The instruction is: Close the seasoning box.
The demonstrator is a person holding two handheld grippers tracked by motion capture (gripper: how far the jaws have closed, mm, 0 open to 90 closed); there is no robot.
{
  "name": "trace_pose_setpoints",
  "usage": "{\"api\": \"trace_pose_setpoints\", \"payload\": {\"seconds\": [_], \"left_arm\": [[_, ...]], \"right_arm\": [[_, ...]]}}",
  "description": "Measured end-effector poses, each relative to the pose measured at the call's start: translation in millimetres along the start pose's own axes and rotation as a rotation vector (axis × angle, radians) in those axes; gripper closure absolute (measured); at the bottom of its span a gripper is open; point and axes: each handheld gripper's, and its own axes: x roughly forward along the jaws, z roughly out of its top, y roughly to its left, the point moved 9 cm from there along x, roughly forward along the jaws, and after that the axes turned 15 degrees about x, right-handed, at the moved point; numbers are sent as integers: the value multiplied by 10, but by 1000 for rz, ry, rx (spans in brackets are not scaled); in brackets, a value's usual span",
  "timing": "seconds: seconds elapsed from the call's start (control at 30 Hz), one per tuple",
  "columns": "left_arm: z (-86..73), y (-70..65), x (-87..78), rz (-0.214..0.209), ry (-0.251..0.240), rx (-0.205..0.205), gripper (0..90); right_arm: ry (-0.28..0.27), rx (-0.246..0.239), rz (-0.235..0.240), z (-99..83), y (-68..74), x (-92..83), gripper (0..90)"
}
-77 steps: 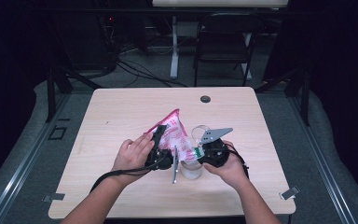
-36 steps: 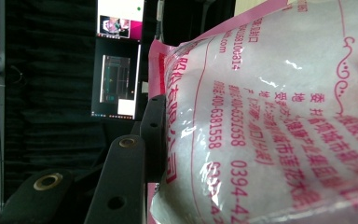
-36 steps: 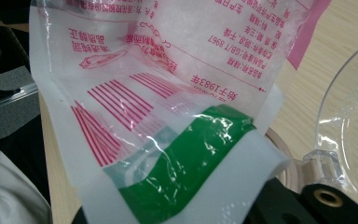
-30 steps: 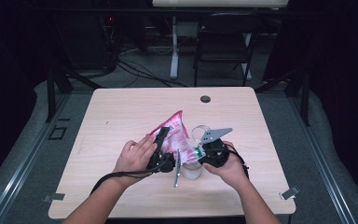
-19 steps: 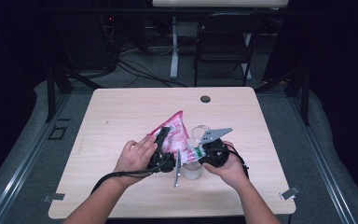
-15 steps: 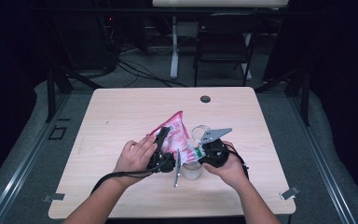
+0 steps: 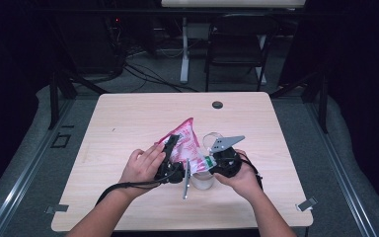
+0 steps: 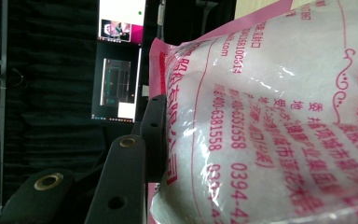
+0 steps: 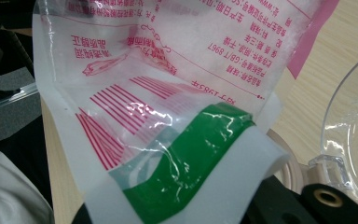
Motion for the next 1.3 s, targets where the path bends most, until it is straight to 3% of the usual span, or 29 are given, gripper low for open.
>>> {"api": "trace_pose_setpoints", "payload": {"seconds": [0.73, 1.3], "left_arm": [[14, 10, -16, 15, 4, 14, 655], [28, -2, -56, 70, -3, 29, 656]], "right_arm": [[-6, 4, 3, 0, -8, 0, 900], [0, -2, -2, -11, -15, 12, 900]]}}
